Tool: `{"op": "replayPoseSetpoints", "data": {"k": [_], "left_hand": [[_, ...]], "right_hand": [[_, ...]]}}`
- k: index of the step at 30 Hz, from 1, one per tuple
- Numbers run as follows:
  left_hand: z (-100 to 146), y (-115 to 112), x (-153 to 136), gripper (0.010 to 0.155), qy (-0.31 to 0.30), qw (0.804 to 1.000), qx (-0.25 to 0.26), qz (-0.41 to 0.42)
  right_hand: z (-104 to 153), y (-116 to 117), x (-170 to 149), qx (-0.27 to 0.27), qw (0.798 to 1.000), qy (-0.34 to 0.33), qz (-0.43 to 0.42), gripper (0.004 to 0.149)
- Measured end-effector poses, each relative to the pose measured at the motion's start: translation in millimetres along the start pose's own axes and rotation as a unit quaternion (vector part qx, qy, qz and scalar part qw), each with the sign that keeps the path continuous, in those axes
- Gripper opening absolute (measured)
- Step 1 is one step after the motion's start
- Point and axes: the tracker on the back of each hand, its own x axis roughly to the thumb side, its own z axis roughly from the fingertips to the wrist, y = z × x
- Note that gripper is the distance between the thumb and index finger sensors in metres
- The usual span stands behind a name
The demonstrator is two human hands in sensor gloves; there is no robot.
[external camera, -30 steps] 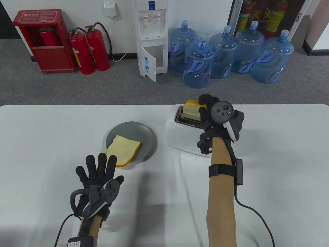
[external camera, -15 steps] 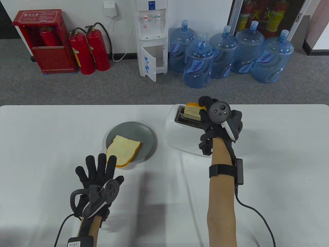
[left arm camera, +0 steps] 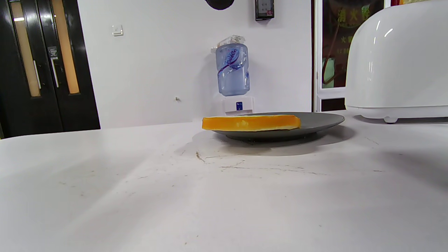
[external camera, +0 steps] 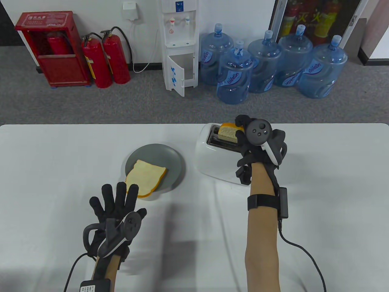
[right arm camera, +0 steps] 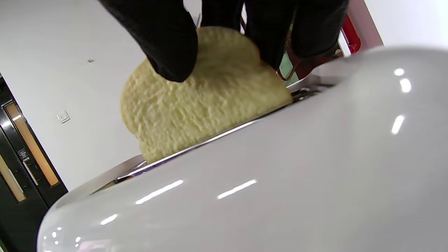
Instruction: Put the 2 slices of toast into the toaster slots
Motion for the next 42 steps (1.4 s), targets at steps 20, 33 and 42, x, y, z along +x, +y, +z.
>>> {"op": "replayPoseSetpoints", "data": {"k": [20, 33, 42], "left_hand": [[-0.3, 0.1, 0.3, 0.074, -0.002, 1.0, 0.003, 0.003], [0.0, 0.6, 0.9, 0.074, -0.009, 1.0, 0.007, 0.003], [3.5, 4.3, 3.1, 0.074, -0.019, 1.0, 0.017, 0.011]], "right_hand": [[10.4, -6.0, 10.5, 0.025, 0.998, -0.005, 0.051, 0.055], [29.6, -33.6, 17.7, -0.002, 0.995, -0.038, 0.092, 0.067], [58.8, -62.0, 32.0, -0.031, 0.985, -0.079, 0.148, 0.074]]}}
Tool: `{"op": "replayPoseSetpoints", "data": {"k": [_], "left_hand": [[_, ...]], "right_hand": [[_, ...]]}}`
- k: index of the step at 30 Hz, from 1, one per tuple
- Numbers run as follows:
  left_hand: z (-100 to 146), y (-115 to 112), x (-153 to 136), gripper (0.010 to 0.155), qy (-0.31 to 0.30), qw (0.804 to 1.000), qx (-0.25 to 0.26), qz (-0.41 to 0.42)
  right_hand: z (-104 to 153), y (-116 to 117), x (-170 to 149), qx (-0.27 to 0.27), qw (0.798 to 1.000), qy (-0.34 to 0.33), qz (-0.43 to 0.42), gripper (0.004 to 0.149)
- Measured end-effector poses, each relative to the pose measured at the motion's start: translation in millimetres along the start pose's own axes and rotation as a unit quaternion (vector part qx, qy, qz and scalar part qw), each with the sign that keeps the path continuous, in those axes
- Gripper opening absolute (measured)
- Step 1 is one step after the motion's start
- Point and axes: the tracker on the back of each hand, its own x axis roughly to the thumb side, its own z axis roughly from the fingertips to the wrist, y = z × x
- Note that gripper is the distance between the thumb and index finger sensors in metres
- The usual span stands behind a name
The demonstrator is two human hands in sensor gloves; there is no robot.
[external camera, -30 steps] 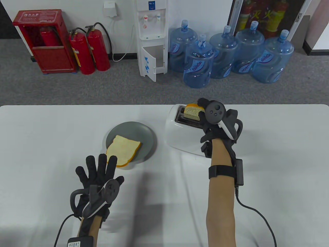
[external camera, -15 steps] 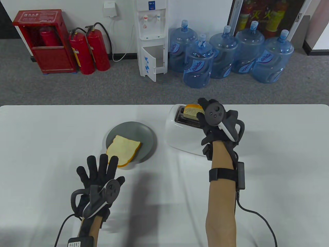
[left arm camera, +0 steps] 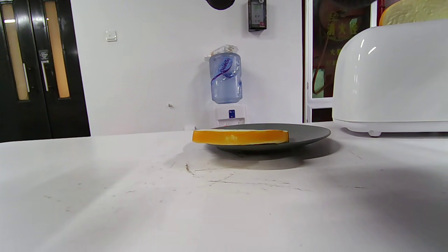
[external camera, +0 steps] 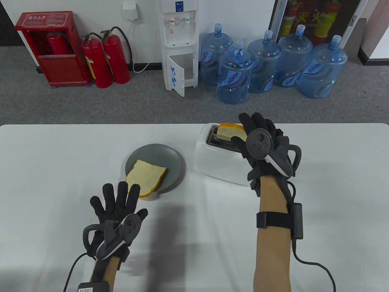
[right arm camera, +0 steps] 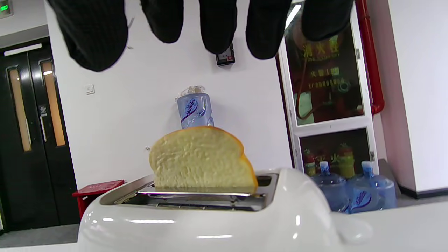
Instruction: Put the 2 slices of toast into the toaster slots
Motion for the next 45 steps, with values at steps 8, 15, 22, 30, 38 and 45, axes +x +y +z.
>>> {"op": "replayPoseSetpoints", "data": {"k": [8, 15, 22, 30, 38, 45], "left_hand": [[1.9, 4.4, 8.5, 0.074, -0.015, 1.0, 0.009, 0.007], [4.0, 4.1, 15.7, 0.074, -0.027, 1.0, 0.008, 0.004], [7.4, 8.8, 21.6, 0.074, -0.038, 0.999, 0.017, 0.017], [10.0, 9.3, 28.9, 0.074, -0.048, 0.998, 0.019, 0.019], [9.8, 7.4, 30.0, 0.074, -0.05, 0.998, 0.017, 0.022], [10.8, 8.9, 32.2, 0.074, -0.05, 0.998, 0.021, 0.023]], "right_hand": [[23.6, -25.5, 16.7, -0.028, 0.999, -0.043, -0.009, 0.072], [50.1, -44.0, 29.2, -0.056, 0.994, -0.092, -0.023, 0.072], [82.9, -47.6, 30.7, -0.09, 0.984, -0.137, -0.075, 0.07], [118.6, -20.7, 28.9, -0.092, 0.975, -0.162, -0.119, 0.071], [143.5, 12.2, 31.3, -0.079, 0.97, -0.171, -0.153, 0.071], [159.8, 34.7, 38.1, -0.064, 0.97, -0.179, -0.152, 0.071]]}}
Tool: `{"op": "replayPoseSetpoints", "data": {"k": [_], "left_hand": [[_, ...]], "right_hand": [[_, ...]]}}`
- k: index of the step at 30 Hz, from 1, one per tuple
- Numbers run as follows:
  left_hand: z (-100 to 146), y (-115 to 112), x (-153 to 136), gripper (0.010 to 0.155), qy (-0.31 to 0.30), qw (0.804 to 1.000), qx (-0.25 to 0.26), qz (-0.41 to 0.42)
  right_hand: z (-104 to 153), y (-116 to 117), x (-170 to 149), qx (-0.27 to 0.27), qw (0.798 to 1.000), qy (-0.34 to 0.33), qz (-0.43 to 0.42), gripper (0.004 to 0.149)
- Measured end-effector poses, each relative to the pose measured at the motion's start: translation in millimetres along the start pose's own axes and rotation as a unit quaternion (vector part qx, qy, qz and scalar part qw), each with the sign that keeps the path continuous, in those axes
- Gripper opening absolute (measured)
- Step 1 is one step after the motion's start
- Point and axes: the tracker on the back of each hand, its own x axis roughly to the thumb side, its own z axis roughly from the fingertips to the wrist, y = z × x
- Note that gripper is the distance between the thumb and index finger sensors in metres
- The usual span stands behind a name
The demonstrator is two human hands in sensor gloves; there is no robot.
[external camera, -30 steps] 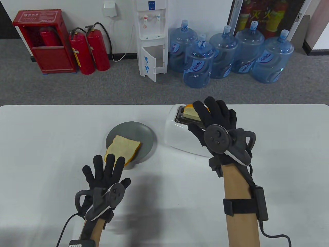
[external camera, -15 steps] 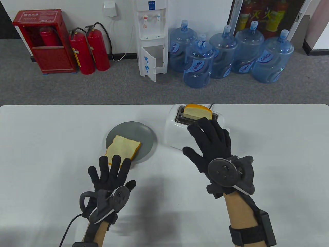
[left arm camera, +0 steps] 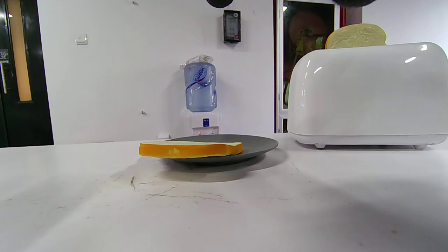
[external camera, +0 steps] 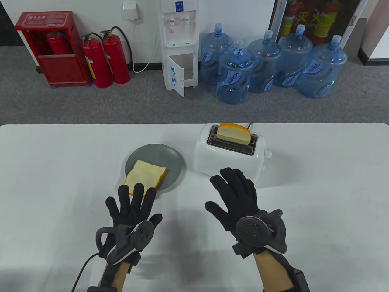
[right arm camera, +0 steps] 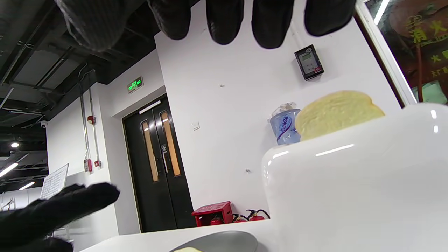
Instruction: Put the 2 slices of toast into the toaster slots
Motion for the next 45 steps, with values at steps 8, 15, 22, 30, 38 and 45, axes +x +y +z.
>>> {"op": "replayPoseSetpoints", "data": {"k": [8, 15, 22, 30, 38, 45], "left_hand": [[0.3, -0.4, 1.9, 0.074, -0.002, 1.0, -0.003, -0.002], [-0.1, -0.8, 0.5, 0.074, 0.003, 1.0, -0.008, -0.003], [0.2, 0.1, -1.5, 0.074, 0.009, 1.0, -0.008, -0.004], [-0.6, -0.2, -8.5, 0.074, 0.027, 1.0, -0.01, -0.006], [-5.9, 2.1, -24.3, 0.074, 0.045, 0.999, -0.023, -0.02], [-26.9, 6.4, -46.9, 0.074, 0.069, 0.995, -0.034, -0.069]], "right_hand": [[16.1, 29.4, 5.8, 0.037, 0.999, -0.009, -0.005, 0.071], [25.4, 45.2, 5.5, 0.055, 0.998, -0.014, -0.006, 0.071], [32.7, 63.3, -2.2, 0.096, 0.995, -0.009, 0.027, 0.073], [37.3, 79.7, -5.2, 0.128, 0.991, -0.011, 0.041, 0.072], [40.8, 87.7, 2.2, 0.15, 0.986, -0.031, 0.071, 0.072], [39.9, 88.4, -0.4, 0.158, 0.984, -0.031, 0.077, 0.072]]}}
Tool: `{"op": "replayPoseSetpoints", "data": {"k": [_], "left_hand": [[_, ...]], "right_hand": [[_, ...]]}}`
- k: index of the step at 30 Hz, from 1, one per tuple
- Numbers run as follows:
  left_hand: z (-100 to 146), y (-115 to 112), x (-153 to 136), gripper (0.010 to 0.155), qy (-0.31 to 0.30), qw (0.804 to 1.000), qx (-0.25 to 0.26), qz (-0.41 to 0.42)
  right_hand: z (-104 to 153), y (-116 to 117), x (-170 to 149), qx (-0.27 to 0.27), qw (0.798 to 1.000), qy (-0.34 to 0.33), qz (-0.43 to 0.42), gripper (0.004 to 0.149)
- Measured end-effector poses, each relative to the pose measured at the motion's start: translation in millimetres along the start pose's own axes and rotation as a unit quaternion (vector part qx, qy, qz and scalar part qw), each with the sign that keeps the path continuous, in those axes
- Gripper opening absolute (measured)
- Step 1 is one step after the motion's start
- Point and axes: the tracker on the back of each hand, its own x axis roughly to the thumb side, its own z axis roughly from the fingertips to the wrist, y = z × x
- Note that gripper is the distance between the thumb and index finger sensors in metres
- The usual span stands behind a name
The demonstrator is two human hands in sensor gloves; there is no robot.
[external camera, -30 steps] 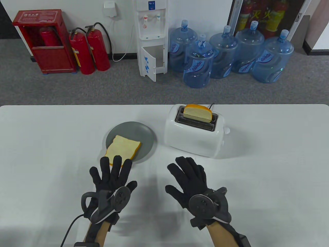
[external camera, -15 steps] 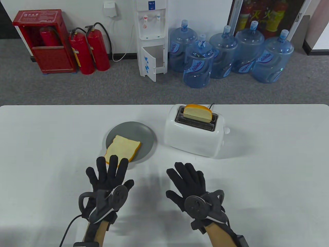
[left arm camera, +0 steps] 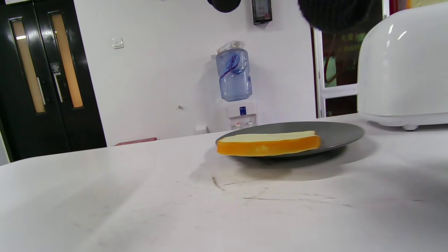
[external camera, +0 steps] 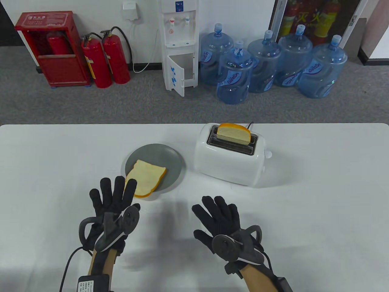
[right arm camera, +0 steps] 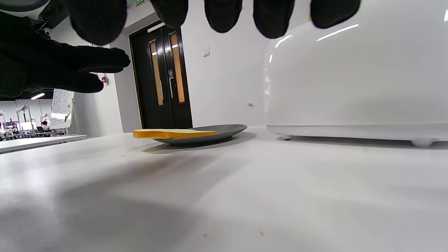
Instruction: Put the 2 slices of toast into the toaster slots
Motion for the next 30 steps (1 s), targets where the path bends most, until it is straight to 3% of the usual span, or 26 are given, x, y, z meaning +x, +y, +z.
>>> {"op": "replayPoseSetpoints", "data": {"k": [6, 10, 15, 20, 30], "left_hand": [[-26.9, -0.9, -2.5, 0.072, -0.015, 0.996, 0.002, -0.088], [-45.1, -6.4, 2.8, 0.068, -0.068, 0.989, 0.021, -0.13], [-62.4, -16.7, 7.0, 0.068, -0.065, 0.982, -0.009, -0.178], [-77.4, -31.3, 3.0, 0.074, -0.033, 0.981, -0.084, -0.174], [-81.0, -57.4, 5.1, 0.075, -0.05, 0.983, -0.072, -0.164]], "right_hand": [[-4.5, 2.1, -3.2, 0.015, 1.0, 0.008, 0.002, 0.071], [-6.1, 2.0, -2.4, 0.019, 1.0, 0.009, 0.007, 0.071], [-6.5, 1.7, -2.3, 0.022, 1.0, 0.009, 0.01, 0.07], [-7.7, -1.4, -0.1, 0.018, 1.0, 0.016, 0.012, 0.071], [-8.0, -4.6, -2.5, 0.012, 1.0, 0.022, 0.012, 0.071]]}}
